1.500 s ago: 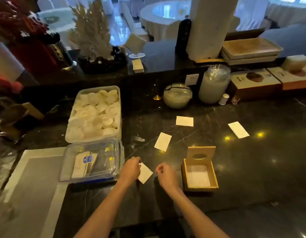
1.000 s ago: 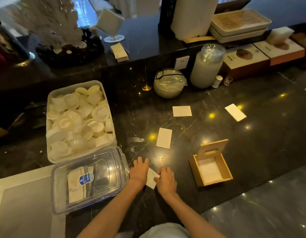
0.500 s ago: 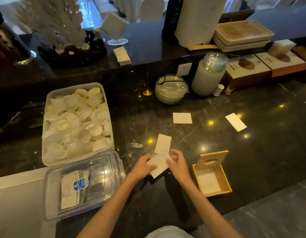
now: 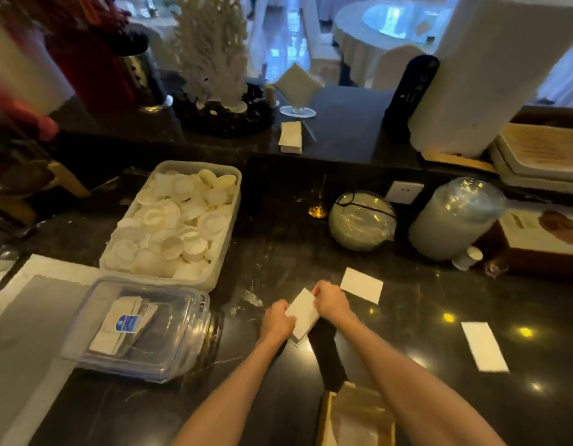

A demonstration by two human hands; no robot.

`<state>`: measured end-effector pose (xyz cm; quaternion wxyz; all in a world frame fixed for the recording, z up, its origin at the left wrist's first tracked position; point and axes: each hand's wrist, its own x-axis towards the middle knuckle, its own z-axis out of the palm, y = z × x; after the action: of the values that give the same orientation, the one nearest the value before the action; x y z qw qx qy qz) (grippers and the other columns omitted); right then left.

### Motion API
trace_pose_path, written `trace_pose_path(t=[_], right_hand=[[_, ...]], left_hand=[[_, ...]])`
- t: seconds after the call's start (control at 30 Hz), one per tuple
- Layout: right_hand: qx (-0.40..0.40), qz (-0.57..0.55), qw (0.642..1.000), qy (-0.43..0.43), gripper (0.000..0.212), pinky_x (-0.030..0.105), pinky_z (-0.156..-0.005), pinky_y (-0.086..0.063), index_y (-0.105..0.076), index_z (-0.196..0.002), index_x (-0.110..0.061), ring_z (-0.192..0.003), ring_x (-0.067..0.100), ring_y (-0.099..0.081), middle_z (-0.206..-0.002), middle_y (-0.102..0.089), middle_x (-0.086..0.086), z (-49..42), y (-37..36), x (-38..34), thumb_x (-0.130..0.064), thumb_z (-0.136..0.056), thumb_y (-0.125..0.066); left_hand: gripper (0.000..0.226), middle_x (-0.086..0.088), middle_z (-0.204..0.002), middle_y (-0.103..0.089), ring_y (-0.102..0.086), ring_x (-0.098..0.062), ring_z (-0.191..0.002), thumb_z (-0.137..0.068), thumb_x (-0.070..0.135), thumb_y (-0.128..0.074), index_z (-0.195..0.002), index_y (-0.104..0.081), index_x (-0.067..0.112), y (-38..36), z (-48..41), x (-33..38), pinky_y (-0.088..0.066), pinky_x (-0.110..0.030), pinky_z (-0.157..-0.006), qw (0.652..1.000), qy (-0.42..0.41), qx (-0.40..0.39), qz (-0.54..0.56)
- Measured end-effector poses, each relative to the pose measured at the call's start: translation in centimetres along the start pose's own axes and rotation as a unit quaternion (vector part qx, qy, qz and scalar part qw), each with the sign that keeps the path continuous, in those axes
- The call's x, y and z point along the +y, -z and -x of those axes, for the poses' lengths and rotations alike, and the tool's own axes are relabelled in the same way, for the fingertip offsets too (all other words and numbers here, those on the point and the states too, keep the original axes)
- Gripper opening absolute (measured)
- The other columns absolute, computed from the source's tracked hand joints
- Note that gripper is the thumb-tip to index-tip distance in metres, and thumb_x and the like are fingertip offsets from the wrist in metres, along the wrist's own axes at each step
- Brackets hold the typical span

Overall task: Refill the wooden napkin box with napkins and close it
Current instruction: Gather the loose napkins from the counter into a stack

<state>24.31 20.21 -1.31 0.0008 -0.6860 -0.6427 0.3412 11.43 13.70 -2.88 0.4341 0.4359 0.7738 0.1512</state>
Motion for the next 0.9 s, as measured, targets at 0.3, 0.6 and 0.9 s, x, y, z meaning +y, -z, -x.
trace_pose_path(t=[0.3,0.6,0.9], right_hand=[[-0.058,0.093,0.992,0.062,0.027,0.041,-0.089,-0.051,-0.054,-0.120,-0.011,-0.113,0.034,-0.060,-0.120,-0.064,0.014,-1.7,-3.2,1.5,-0.010,-0.093,-0.055],[-0.026,0.093,0.994,0.053,0.029,0.039,-0.092,-0.050,-0.049,-0.123,-0.010,-0.117,0.034,-0.057,-0.128,-0.058,0.016,-1.0,-3.5,1.7,-0.010,-0.094,-0.056],[-0.047,-0.165,0.985,0.006,0.029,0.030,-0.086,-0.046,-0.062,-0.111,-0.010,-0.108,0.030,-0.061,-0.118,-0.065,0.013,-2.9,0.6,4.9,0.001,-0.085,-0.056]], left_hand=[[0.029,-0.011,-0.130,-0.047,-0.040,-0.029,-0.124,-0.090,0.021,-0.059,-0.117,-0.059,0.014,-2.8,0.9,-1.3,-0.038,-0.037,-0.104,0.987,0.070,0.090,-0.113],[0.042,-0.013,-0.132,-0.053,-0.045,-0.032,-0.124,-0.085,0.021,-0.068,-0.121,-0.049,0.012,-3.3,0.0,-0.4,-0.041,-0.039,-0.101,0.977,0.080,0.062,-0.189],[0.014,0.001,-0.090,-0.062,-0.058,-0.022,-0.090,-0.075,0.012,-0.058,-0.078,-0.056,0.025,-3.7,-1.4,1.2,-0.050,-0.035,-0.074,0.997,-0.004,0.065,0.046]])
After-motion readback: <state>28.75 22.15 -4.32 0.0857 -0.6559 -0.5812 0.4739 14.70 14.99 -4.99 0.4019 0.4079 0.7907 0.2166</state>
